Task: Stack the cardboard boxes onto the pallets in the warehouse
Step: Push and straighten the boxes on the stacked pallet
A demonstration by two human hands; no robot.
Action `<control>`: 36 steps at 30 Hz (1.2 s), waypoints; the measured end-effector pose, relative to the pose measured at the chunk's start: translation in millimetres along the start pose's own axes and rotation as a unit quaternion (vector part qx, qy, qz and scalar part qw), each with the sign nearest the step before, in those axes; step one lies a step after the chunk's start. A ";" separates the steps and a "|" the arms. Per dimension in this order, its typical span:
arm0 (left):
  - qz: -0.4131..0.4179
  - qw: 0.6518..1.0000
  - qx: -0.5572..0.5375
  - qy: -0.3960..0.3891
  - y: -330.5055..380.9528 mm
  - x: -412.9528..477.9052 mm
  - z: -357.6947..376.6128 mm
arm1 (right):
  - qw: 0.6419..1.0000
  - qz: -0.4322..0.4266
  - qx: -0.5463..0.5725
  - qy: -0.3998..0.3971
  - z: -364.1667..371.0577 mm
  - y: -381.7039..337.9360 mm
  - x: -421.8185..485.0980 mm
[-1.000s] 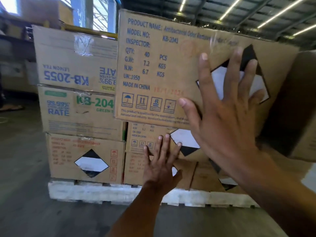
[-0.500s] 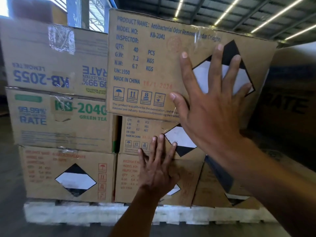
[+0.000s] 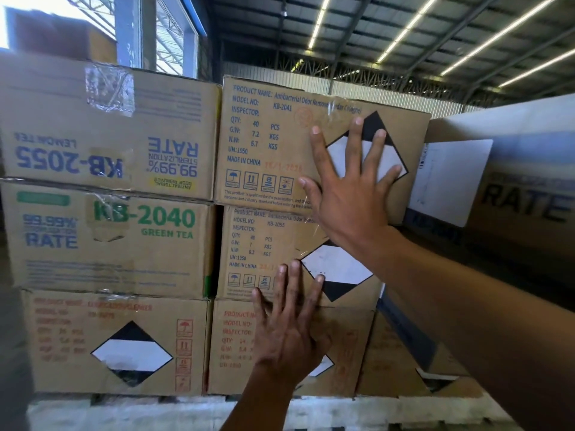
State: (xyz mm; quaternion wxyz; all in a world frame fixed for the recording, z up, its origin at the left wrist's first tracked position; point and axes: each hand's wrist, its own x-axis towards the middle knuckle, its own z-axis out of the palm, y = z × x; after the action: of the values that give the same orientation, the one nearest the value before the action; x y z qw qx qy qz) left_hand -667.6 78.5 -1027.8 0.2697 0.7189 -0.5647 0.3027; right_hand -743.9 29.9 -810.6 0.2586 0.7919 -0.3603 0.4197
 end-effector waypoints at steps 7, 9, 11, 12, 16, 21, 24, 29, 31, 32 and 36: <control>0.001 1.000 0.015 0.008 1.0 0.2 0.6 | 0.999 0.001 -0.008 -0.037 15.9 1.6 13.2; 0.001 1.000 0.015 0.001 0.4 0.6 1.4 | 0.999 0.004 -0.008 -0.041 18.6 0.6 14.3; 0.001 1.000 0.014 -0.004 -0.4 1.5 -0.1 | 0.999 0.004 -0.011 -0.047 18.7 0.3 14.7; 0.001 1.000 0.011 -0.005 0.1 1.3 -1.6 | 0.999 0.003 -0.010 -0.052 16.8 0.2 14.6; 0.010 1.000 -0.009 -0.016 6.9 -13.4 -8.9 | 0.997 0.007 0.004 -0.079 -5.9 -3.1 5.5; 0.042 0.996 -0.076 -0.027 41.8 -51.7 -38.1 | 0.999 -0.003 0.000 -0.054 -74.5 -18.2 -41.5; 0.082 0.986 -0.134 -0.059 67.1 -63.0 -57.0 | 0.999 -0.015 0.012 -0.038 -132.1 -20.5 -69.0; 0.162 0.964 -0.203 -0.062 143.0 -86.5 -85.3 | 0.999 -0.049 -0.022 0.004 -212.9 6.3 -99.8; 0.212 0.955 -0.198 -0.057 175.0 -93.0 -93.7 | 0.998 -0.046 -0.051 0.016 -233.5 24.7 -112.6; 0.221 0.953 -0.200 -0.054 190.4 -91.4 -96.0 | 0.997 -0.040 -0.058 0.020 -240.5 34.7 -119.8; 0.199 0.953 -0.214 -0.085 247.3 -79.7 -113.9 | 0.998 -0.044 -0.045 0.027 -249.1 80.9 -144.7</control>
State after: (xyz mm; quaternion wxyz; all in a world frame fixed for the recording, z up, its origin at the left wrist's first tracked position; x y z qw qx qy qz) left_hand -937.9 159.7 -998.9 0.3027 0.5407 -0.7682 0.1606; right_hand -982.9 209.3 -797.1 0.3224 0.7828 -0.3363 0.4125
